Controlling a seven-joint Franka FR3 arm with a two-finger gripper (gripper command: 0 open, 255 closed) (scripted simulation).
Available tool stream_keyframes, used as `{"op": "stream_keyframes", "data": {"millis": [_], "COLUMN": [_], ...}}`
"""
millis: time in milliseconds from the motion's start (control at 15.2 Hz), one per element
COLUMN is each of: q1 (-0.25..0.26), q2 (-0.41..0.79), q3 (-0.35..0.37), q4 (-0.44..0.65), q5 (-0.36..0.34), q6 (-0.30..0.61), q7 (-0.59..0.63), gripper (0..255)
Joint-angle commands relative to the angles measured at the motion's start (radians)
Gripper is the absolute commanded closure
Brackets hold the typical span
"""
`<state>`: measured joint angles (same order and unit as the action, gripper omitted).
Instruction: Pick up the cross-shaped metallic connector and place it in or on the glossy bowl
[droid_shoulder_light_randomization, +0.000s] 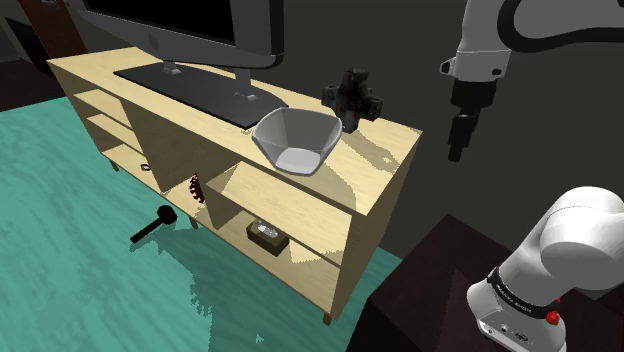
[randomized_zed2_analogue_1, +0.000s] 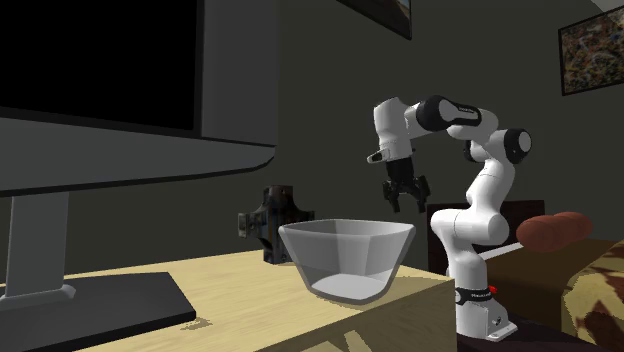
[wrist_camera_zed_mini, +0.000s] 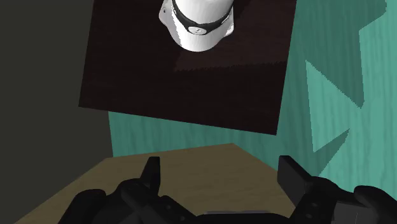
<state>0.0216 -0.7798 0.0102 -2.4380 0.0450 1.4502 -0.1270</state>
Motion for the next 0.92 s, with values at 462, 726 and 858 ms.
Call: {"op": "stream_keyframes", "data": {"millis": [462, 726, 858], "q1": [-0.015, -0.020, -0.022], "q2": [0.240, 0.375, 0.442], "q3": [-0.044, -0.066, -0.076], "q4": [0.162, 0.278, 0.342], "q5": [-0.032, -0.038, -0.038], "q6": [0.129, 0.177, 0.194], "q7": [-0.058, -0.090, -0.106], "gripper": [0, 0, 0]}}
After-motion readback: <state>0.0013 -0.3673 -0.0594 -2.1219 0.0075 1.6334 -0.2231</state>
